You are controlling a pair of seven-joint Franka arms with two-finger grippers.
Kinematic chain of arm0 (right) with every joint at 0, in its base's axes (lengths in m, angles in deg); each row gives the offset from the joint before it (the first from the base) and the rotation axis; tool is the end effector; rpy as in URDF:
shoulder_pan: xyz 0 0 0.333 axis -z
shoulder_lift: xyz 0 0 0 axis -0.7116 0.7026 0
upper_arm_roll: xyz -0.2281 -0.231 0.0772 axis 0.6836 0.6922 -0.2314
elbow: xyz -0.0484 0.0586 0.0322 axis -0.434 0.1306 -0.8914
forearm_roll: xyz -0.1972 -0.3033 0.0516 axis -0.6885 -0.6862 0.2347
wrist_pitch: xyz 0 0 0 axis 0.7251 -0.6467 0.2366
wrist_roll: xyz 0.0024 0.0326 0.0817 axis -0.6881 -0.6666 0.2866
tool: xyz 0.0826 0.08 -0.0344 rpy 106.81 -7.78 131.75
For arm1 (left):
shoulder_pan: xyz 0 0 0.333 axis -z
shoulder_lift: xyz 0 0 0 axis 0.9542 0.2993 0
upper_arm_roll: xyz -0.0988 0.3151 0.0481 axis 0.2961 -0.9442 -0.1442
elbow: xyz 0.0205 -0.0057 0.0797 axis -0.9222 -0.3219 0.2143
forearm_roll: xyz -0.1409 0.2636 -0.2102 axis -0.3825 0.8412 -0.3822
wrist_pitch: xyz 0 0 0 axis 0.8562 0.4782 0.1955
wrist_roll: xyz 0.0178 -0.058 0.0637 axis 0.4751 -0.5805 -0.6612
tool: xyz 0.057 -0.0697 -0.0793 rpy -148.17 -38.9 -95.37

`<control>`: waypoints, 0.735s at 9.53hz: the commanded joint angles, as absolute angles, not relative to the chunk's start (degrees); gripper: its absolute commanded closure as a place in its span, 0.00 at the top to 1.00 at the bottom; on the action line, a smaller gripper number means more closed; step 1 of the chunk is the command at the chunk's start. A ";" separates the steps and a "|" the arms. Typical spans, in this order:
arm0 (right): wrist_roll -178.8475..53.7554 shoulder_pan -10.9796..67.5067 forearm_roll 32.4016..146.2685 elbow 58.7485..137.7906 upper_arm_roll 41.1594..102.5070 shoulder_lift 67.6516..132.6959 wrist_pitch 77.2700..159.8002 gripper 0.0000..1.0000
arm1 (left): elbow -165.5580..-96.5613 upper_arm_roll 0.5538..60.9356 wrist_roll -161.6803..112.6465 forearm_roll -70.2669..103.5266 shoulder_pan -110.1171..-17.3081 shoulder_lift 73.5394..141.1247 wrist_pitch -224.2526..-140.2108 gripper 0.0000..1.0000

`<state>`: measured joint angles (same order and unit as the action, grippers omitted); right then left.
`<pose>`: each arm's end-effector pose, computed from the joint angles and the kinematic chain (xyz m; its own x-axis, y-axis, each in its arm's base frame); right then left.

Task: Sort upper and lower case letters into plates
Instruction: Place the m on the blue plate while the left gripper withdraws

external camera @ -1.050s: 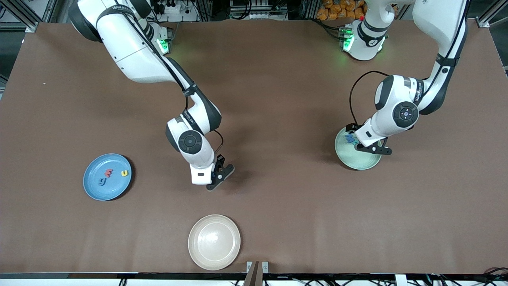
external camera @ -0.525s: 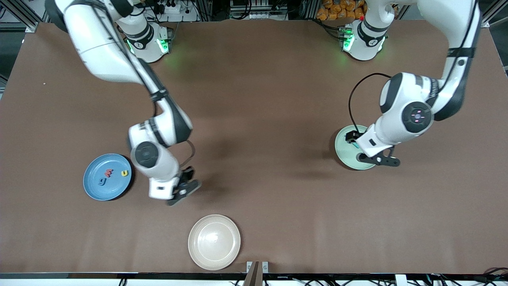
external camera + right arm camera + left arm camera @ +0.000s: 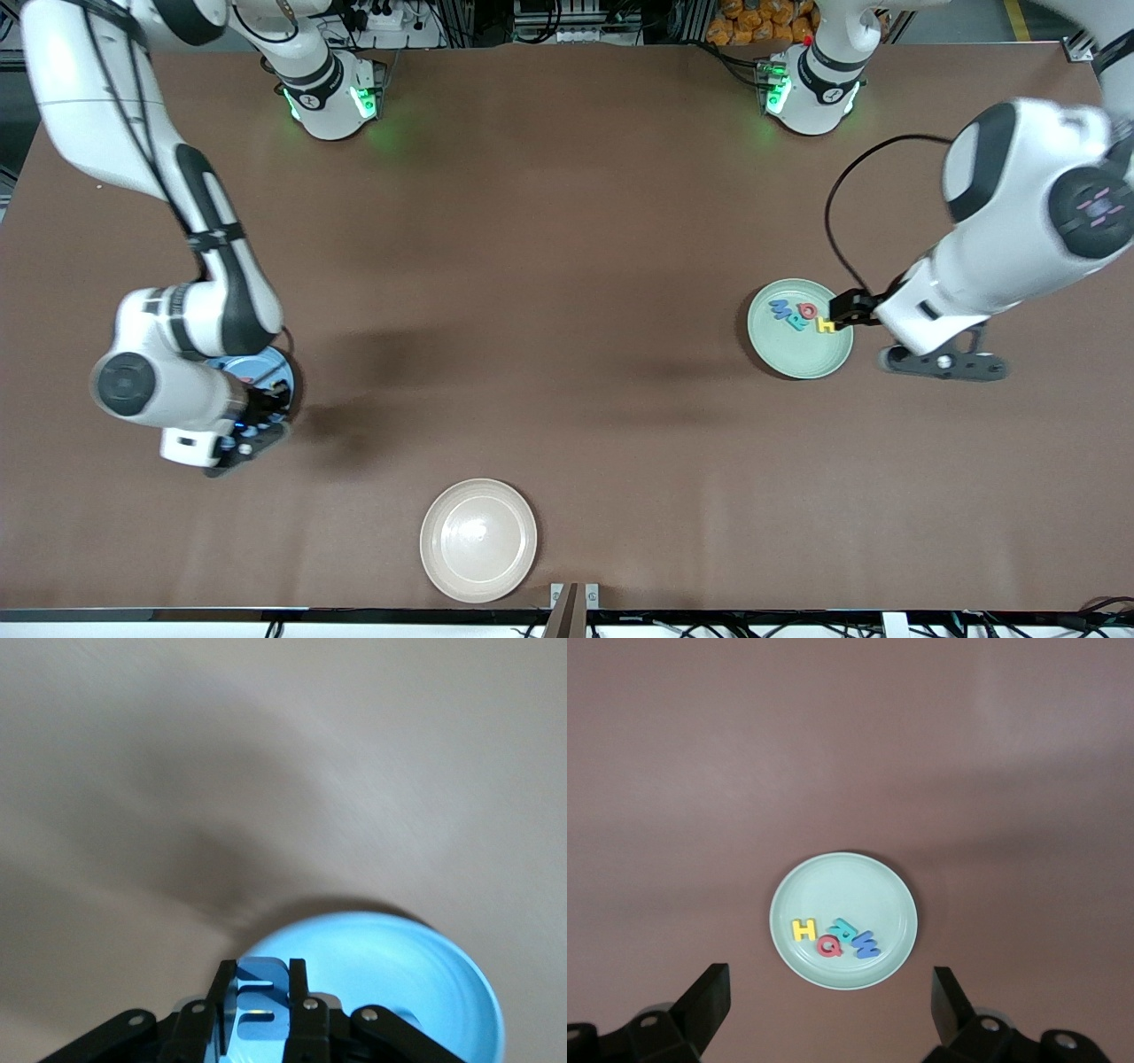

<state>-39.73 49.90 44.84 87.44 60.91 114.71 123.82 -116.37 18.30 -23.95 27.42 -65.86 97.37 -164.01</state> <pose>0.6840 -0.0070 0.2759 0.8441 0.5262 -0.1029 0.5290 -0.8486 0.0003 0.6061 -0.1235 0.5263 0.9926 -0.1173 -0.0300 -0.1176 -0.9930 -0.0065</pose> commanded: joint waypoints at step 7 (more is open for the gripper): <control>-40.31 59.08 45.90 96.79 59.62 107.57 122.09 1.00 | -114.49 18.22 -25.10 26.95 -68.72 89.71 -157.27 1.00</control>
